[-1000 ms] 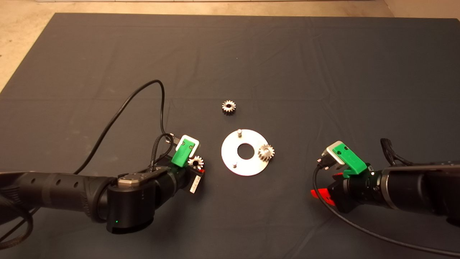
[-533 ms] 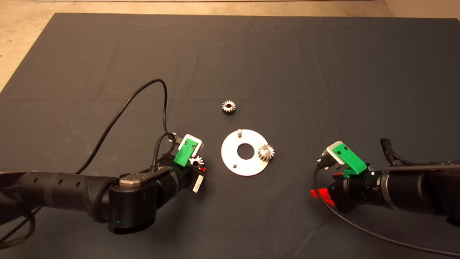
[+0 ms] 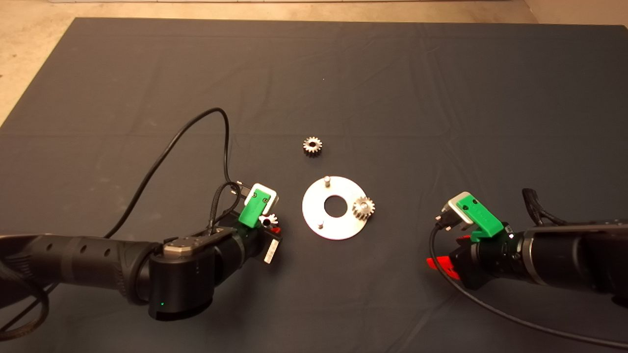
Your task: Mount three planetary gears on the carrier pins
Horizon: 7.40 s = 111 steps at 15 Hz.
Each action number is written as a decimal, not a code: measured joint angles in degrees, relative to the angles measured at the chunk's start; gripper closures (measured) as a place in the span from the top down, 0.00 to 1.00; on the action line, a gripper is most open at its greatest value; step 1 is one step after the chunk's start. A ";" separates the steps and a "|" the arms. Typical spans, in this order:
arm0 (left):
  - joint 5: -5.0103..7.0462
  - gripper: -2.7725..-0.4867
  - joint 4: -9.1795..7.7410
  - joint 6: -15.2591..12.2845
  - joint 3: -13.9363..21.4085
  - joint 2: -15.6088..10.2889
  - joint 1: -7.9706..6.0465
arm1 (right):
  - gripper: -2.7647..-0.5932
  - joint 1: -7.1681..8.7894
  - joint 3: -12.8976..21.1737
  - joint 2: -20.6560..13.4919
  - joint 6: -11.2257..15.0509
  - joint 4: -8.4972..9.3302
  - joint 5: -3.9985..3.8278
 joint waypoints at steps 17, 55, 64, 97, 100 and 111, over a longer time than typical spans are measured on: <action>2.13 0.11 -0.38 3.01 2.93 0.20 0.64 | 0.61 -0.09 0.00 -4.56 -1.04 -0.01 0.04; 3.04 0.05 -7.89 9.15 0.50 12.26 -5.90 | 0.61 -0.11 0.00 -5.95 -1.68 -0.01 0.01; 3.01 0.05 -7.78 9.22 -0.90 13.07 -5.90 | 0.61 -0.11 0.00 -6.02 -1.68 -0.01 0.01; 2.16 0.19 -6.39 10.64 -3.46 14.42 -4.58 | 0.61 -0.11 0.00 -6.16 -1.69 -0.01 0.01; 2.18 0.22 -6.39 10.72 -3.46 14.42 -4.58 | 0.61 -0.11 0.00 -6.16 -1.71 -0.01 0.01; 2.16 0.34 -9.05 10.42 0.07 14.25 -4.98 | 0.61 -0.11 0.00 -6.69 -1.71 -0.01 0.00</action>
